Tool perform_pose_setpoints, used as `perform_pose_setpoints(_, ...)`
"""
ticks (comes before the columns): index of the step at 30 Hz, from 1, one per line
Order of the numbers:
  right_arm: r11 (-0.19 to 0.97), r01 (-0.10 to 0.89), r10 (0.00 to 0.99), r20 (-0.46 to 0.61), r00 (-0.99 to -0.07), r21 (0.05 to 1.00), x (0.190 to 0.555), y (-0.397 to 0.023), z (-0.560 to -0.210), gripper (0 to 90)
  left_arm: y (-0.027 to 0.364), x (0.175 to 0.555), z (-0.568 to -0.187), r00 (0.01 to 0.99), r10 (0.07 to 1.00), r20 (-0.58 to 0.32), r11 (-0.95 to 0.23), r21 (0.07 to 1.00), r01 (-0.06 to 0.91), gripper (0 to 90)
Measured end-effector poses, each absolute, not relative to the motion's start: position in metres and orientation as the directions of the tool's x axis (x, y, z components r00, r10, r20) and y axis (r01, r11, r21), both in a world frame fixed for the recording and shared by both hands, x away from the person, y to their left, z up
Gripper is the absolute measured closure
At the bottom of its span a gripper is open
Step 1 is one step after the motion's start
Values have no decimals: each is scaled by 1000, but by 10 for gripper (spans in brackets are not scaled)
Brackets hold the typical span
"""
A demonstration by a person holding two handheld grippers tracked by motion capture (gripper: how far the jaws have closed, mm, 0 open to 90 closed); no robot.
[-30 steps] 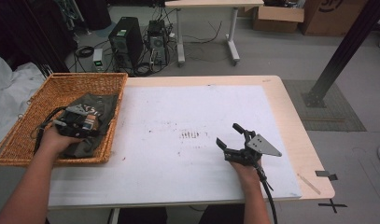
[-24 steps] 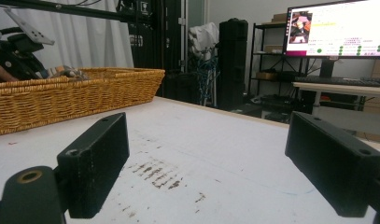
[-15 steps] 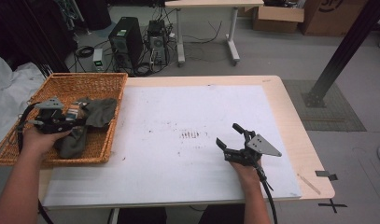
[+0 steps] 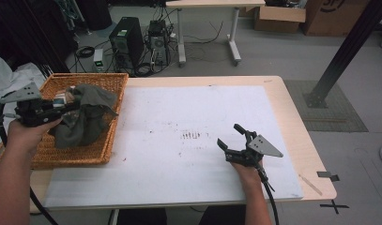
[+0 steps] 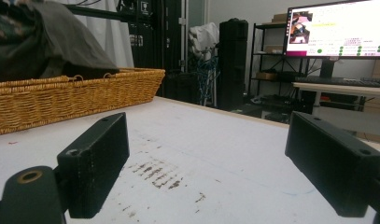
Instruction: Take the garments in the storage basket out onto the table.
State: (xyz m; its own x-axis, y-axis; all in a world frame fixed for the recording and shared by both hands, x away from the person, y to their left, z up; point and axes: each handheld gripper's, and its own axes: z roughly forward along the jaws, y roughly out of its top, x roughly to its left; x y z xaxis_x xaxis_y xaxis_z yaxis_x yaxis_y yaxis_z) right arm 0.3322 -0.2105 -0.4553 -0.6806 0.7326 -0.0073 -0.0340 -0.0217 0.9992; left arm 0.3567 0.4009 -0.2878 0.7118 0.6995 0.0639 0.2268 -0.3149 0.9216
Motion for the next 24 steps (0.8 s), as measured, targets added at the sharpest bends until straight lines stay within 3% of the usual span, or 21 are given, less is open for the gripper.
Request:
perform_pose_setpoints(17, -16, -37, 732, -13, -681, 999, 332, -210, -455, 132, 323, 344, -191, 784, 574, 238, -398, 917, 12, 839)
perform_pose_setpoints(24, -19, -33, 731, -9, -682, 999, 332, -210, -455, 132, 280, 343, -175, 823, 514, 242, -403, 915, -17, 838)
